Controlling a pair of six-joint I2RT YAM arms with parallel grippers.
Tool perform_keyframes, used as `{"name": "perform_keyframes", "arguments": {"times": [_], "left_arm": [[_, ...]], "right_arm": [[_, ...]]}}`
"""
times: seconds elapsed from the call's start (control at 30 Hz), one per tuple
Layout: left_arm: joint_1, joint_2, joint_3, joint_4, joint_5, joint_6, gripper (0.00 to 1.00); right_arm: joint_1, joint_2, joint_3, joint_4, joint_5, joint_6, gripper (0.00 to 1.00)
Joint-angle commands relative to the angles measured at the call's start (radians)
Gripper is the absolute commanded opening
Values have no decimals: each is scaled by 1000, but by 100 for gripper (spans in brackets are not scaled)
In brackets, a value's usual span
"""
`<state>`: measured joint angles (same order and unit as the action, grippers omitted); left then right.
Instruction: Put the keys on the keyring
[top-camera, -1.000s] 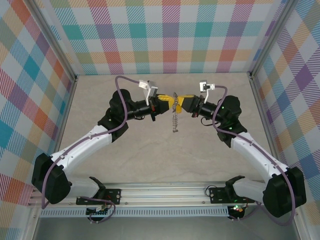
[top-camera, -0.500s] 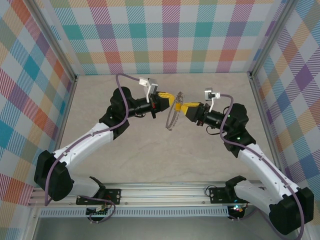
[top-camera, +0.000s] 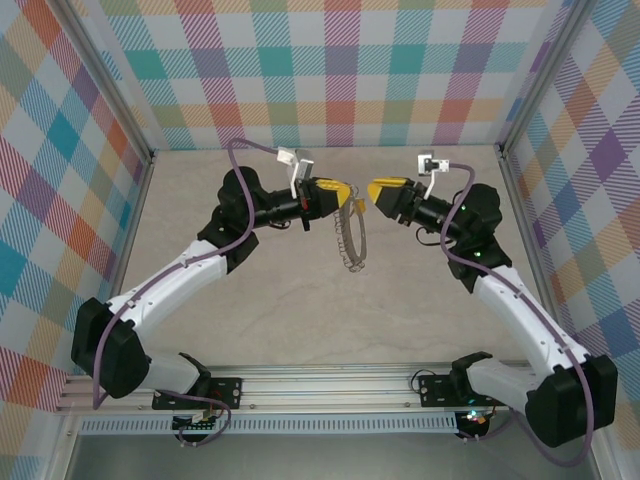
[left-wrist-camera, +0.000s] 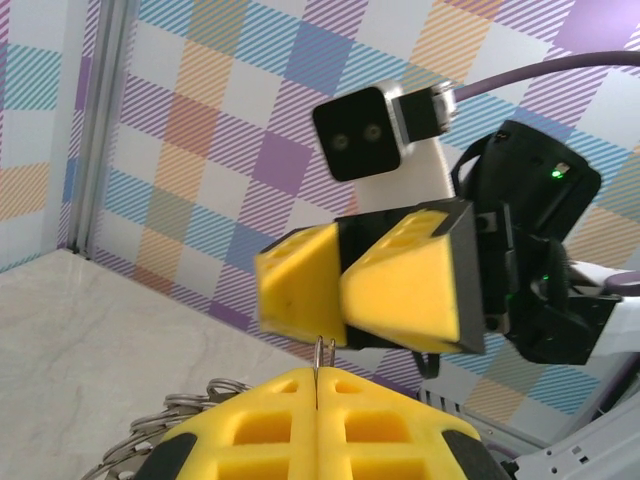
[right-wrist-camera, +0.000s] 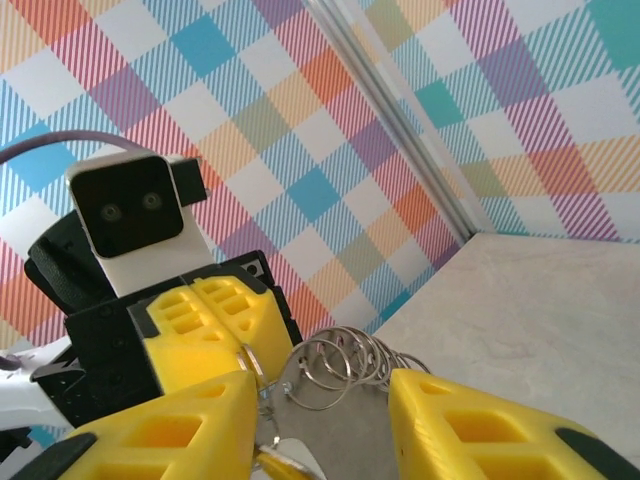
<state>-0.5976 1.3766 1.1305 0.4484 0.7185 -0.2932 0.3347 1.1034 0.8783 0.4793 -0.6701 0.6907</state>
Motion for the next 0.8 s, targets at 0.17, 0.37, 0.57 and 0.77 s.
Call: {"name": "perform_keyframes", "arguments": {"times": [0.17, 0.37, 0.57, 0.77], "left_arm": [[12, 19, 52, 96, 49, -68, 0], [12, 40, 61, 131, 57, -108, 0], [12, 55, 71, 149, 62, -133, 0], [12, 63, 72, 153, 60, -142, 0]], "right_arm": [[-2, 32, -2, 205, -96, 89, 46], [-1, 54, -18, 251, -102, 119, 46], [3, 79, -22, 277, -101, 134, 45], [5, 95, -27, 304, -106, 150, 37]]}}
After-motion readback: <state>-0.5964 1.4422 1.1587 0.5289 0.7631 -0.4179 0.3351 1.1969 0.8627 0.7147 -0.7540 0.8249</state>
